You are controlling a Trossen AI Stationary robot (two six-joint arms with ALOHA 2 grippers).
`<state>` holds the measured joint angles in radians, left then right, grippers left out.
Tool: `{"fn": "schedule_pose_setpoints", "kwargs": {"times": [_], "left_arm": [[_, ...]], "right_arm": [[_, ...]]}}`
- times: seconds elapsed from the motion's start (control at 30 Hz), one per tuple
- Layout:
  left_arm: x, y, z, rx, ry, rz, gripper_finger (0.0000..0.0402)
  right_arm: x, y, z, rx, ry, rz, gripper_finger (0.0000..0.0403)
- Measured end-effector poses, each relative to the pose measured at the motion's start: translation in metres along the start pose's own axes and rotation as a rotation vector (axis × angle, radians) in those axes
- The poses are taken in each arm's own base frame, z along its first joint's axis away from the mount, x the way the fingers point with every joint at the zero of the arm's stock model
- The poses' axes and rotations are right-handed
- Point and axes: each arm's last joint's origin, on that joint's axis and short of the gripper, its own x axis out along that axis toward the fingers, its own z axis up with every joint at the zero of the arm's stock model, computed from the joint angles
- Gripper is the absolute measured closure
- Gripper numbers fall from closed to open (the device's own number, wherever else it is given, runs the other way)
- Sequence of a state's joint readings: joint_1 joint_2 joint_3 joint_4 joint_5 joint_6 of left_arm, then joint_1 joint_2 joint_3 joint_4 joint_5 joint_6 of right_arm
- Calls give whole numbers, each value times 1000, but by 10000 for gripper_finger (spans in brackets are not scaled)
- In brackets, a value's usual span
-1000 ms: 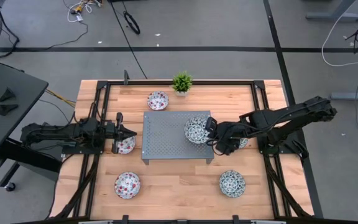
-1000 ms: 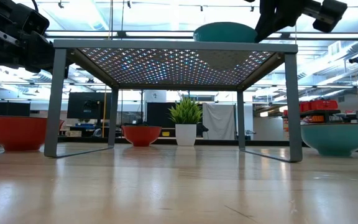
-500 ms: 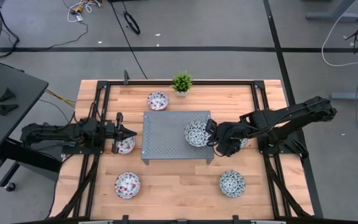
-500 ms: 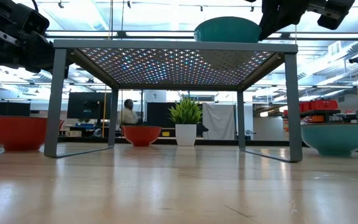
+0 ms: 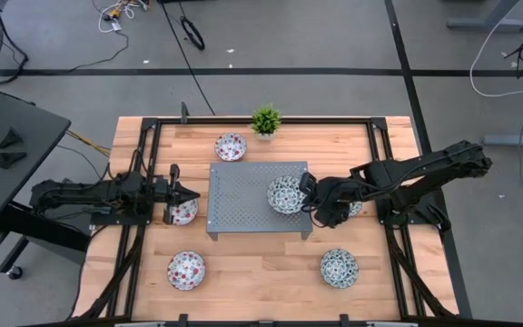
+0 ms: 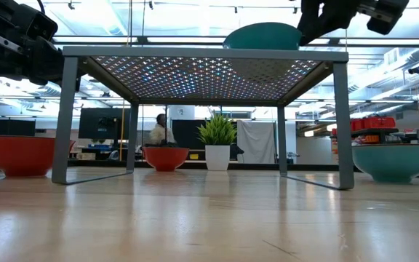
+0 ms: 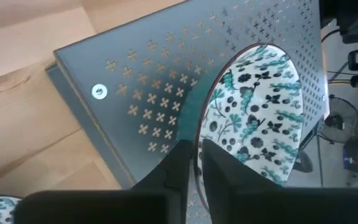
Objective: Pick & Place Mini bowls
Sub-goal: Put the top blue patterned bowl on the shelf, then stack the top blue patterned bowl on the other blue patterned bowl on the shelf
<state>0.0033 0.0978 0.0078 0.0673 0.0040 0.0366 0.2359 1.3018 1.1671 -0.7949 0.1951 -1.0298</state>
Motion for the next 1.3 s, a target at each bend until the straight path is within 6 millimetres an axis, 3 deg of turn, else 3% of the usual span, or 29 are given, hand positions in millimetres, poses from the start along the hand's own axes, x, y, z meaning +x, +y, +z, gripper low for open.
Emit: {"fn": "schedule_pose_setpoints", "kwargs": {"times": [0.77, 1.03, 1.3], "left_arm": [[0, 0, 0, 0, 0, 0, 383], [0, 0, 0, 0, 1, 0, 383], [0, 0, 0, 0, 0, 0, 383]], "right_arm": [[-2, -4, 2, 142, -31, -41, 270], [-27, 1, 0, 236, -62, -88, 264], [-53, 19, -12, 408, 33, -76, 266]]}}
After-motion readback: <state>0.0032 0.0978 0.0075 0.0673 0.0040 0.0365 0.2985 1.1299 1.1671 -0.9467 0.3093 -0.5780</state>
